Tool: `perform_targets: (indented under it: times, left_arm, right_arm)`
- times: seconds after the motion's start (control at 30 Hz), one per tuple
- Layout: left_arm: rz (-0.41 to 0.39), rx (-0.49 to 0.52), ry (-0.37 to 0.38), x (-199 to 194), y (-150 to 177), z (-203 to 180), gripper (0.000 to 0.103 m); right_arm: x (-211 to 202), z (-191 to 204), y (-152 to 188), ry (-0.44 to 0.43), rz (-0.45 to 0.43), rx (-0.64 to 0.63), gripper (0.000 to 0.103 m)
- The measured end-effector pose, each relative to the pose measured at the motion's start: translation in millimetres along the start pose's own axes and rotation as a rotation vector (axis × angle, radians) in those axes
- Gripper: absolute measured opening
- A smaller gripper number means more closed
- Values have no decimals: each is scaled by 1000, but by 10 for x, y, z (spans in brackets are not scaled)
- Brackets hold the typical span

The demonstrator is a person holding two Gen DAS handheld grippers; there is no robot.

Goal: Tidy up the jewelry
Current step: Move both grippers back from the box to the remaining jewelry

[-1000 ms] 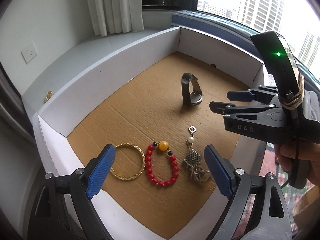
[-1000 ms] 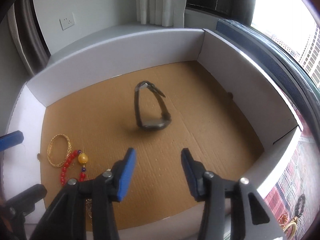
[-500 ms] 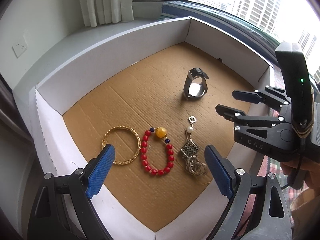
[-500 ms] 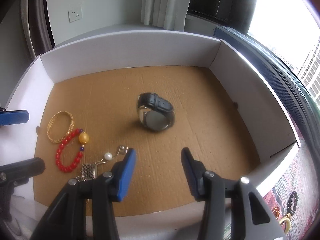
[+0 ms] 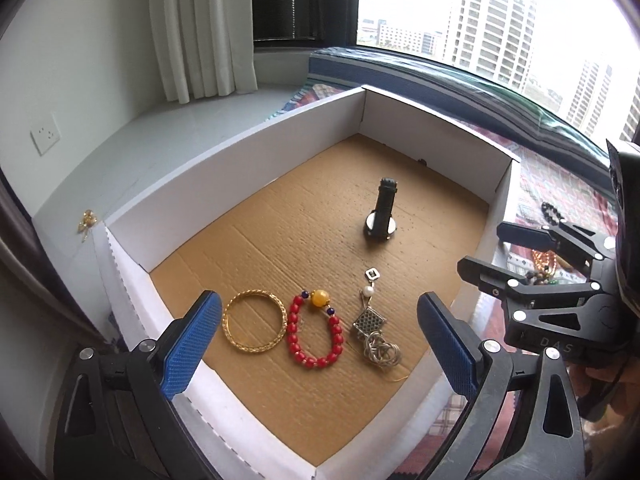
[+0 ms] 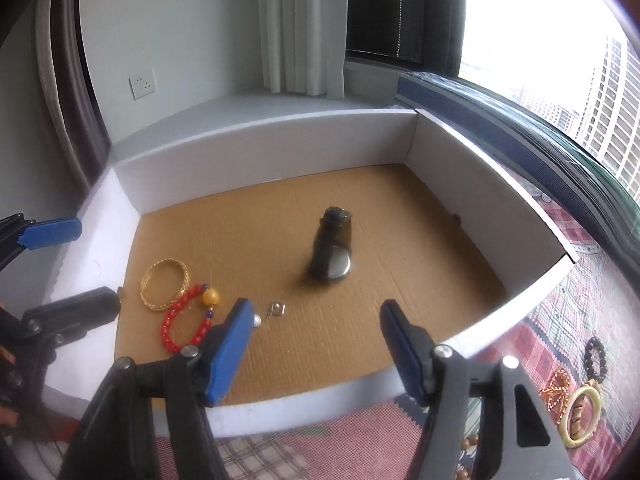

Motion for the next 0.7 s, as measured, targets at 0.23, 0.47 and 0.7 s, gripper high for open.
perform_targets:
  times: [0.23, 0.47, 0.7]
  left_arm:
    - [-34, 106, 152, -360, 175, -686, 99]
    - [37, 198, 327, -403, 620, -1397, 100]
    - [137, 301, 369, -30, 1063, -1928, 100]
  right_arm:
    - [-635, -278, 614, 96, 1, 121, 76]
    - [-1314, -690, 1462, 302, -3, 264, 80]
    - [-1552, -1032, 2357, 405, 89, 436, 80]
Point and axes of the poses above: each gripper's, at about its wrist camera, not at the fingertips, and x roughly the way its jaws point, z to its left, y to its underside, the point moved 5 cm from there along x, roughly the way its jaws point, and after that the axes turned 1 degree about x, right-handed, at the moved point
